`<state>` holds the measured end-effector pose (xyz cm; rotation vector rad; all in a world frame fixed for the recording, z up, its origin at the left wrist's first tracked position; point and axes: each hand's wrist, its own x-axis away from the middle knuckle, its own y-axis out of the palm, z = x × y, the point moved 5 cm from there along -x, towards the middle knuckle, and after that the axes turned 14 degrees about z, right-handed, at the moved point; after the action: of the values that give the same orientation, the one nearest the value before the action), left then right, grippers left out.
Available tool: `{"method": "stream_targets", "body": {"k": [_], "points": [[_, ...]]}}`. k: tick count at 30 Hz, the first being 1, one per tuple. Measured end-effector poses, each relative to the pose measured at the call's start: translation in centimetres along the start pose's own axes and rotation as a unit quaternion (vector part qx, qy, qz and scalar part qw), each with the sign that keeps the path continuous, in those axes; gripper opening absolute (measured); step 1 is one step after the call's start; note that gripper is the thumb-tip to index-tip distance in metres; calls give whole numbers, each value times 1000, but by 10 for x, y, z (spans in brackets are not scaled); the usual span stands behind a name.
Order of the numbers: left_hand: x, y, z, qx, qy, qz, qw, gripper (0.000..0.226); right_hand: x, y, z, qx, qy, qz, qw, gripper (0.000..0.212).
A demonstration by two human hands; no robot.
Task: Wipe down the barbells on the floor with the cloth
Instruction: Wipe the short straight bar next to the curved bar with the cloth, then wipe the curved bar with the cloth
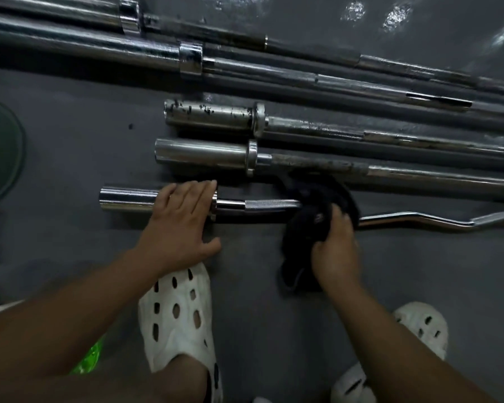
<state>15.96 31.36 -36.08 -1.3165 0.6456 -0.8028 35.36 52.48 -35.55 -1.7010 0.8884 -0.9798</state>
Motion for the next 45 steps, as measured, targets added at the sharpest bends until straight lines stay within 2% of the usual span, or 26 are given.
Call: {"method": "stream_targets", "body": {"k": [1, 2, 3, 5, 7, 8, 10, 12, 14, 15, 16, 18, 20, 21, 23, 25, 29, 38, 45], "points": [[-1, 1, 0, -3, -7, -7, 1000, 102, 5, 1, -4, 5, 31, 3, 999, 81], [-2, 2, 0, -5, -13, -15, 1000, 103, 12, 4, -20, 7, 5, 0, 1000, 79], [-4, 1, -1, -8, -18, -23, 1000, 103, 23, 10, -45, 4, -78, -18, 997, 79], [-5, -2, 0, -11, -18, -35, 999, 103, 49, 21, -93, 0, -264, -96, 960, 81], [-6, -4, 0, -11, -17, -35, 999, 101, 53, 26, -110, 11, -334, -137, 933, 81], [-6, -4, 0, -12, -16, -35, 999, 100, 45, 26, -105, 23, -334, -134, 933, 81], [-5, -4, -1, -15, -12, -38, 999, 99, 25, 18, -78, 24, -286, -77, 955, 82], [-3, -4, -2, -18, -10, -44, 999, 99, 3, 7, -36, -19, -156, -12, 988, 82], [-1, -6, -2, -23, -11, -54, 998, 101, -3, 3, -5, -51, -13, -1, 999, 81], [-1, -8, -1, -21, -18, -54, 998, 102, 1, 3, -3, -42, -1, -6, 999, 81], [-1, -12, 2, -15, -30, -51, 998, 102, 7, 3, -8, -31, -31, -12, 999, 81], [-1, -22, 14, -5, -55, -34, 998, 102, 23, 6, -32, -23, -168, -37, 985, 79], [1, -33, 35, 12, -71, -21, 997, 104, 34, 9, -49, -16, -312, -98, 945, 71], [3, -34, 44, 28, -75, -25, 996, 106, 34, 11, -51, -10, -339, -142, 930, 64], [14, -39, 64, 58, -88, -39, 994, 109, 30, 3, -42, -26, -327, -173, 929, 49], [24, -47, 75, 78, -92, -52, 991, 111, 27, -16, -29, -73, -309, -120, 941, 42], [35, -94, 105, 73, -68, -59, 993, 107, 26, -71, -1, -124, -344, -39, 930, 41], [45, -217, 235, 105, -82, 76, 988, 96, 31, -240, 89, -103, -398, 89, 907, 35], [51, -205, 335, 153, -48, 101, 982, 96, 24, -320, 150, -54, -379, 155, 911, 37]]}}
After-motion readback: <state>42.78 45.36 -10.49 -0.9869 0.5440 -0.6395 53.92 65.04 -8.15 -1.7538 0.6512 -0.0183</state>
